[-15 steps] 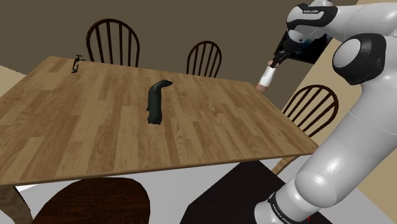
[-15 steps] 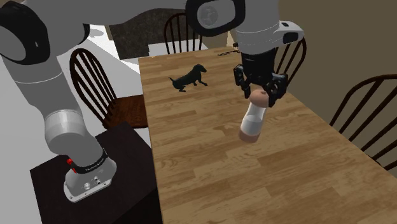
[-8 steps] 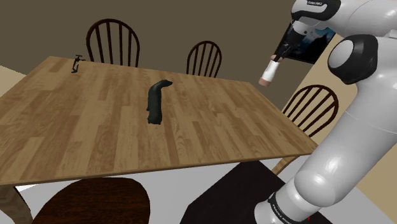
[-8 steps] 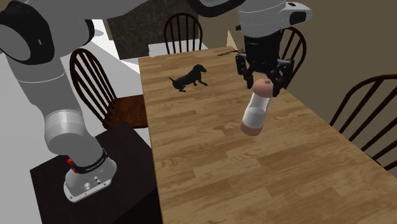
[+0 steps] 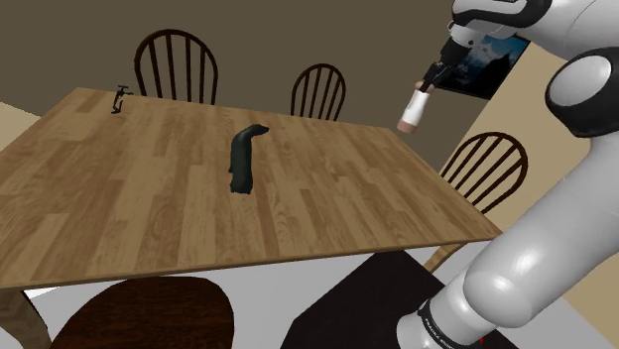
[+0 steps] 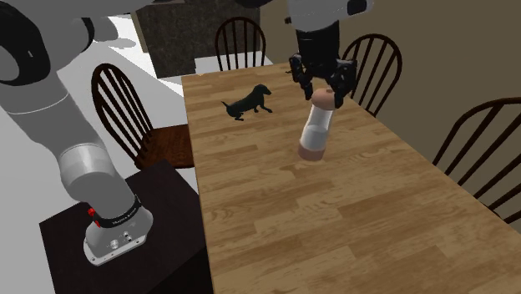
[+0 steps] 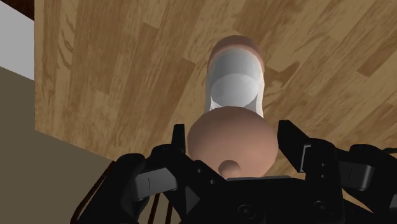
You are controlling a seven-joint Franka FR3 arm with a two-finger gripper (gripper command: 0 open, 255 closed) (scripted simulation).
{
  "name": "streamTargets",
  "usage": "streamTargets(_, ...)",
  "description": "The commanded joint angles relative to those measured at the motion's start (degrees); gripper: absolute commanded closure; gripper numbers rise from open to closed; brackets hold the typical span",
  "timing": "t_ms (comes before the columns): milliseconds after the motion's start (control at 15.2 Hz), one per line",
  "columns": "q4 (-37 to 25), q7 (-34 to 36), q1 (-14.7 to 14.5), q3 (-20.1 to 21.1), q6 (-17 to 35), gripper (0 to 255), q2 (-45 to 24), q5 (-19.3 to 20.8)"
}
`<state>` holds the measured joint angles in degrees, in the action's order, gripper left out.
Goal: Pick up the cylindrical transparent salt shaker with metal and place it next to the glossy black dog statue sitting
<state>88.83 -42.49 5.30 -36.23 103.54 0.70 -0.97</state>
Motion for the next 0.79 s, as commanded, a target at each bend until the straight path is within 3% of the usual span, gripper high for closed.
streamTargets(0, 4.47, 4.63, -2.12, 2.24, 0.88, 255, 4.44, 3.75)
streamTargets(330, 11.06, 13.62, -4.62, 8.05, 1.12, 255, 11.12, 8.81)
streamTargets(726, 16.39, 23.35, -6.88, 14.91, 0.44, 255, 16.28, 11.86)
